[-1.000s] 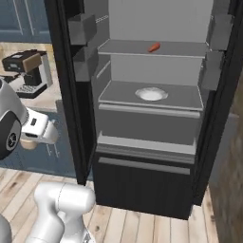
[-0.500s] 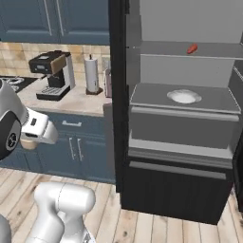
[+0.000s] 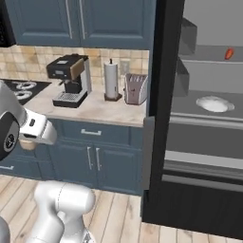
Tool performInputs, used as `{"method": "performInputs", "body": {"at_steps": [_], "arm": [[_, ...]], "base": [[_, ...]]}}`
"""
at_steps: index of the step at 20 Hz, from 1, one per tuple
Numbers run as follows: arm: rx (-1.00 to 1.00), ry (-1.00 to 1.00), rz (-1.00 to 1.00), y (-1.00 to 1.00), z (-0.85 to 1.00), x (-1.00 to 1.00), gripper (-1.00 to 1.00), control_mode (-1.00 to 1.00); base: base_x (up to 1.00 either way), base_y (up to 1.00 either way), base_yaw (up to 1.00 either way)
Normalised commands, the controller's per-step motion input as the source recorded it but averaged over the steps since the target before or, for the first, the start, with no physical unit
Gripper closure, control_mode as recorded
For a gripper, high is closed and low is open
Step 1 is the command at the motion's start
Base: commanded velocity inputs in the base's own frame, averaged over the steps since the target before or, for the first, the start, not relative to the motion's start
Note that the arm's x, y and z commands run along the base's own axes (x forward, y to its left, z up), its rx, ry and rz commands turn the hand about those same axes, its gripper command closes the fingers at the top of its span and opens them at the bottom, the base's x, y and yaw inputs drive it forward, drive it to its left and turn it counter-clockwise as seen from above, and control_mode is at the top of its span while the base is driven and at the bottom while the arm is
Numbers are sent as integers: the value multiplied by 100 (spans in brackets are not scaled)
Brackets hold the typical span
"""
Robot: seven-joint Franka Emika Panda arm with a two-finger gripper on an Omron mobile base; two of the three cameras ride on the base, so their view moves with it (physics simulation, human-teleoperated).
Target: Transport the steak from the fridge to the microwave and turn on the microwave.
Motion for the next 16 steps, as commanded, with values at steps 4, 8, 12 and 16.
{"method": "performInputs", "body": {"at_steps": [4,8,12,16], "arm": [[0,0,0,0,0,0,100,100],[0,0,0,0,0,0,100,100],[0,0,0,0,0,0,100,100],[0,0,0,0,0,0,100,100]], "base": [[75,49,0],[66,64,0],[52,81,0],[35,84,0]]}}
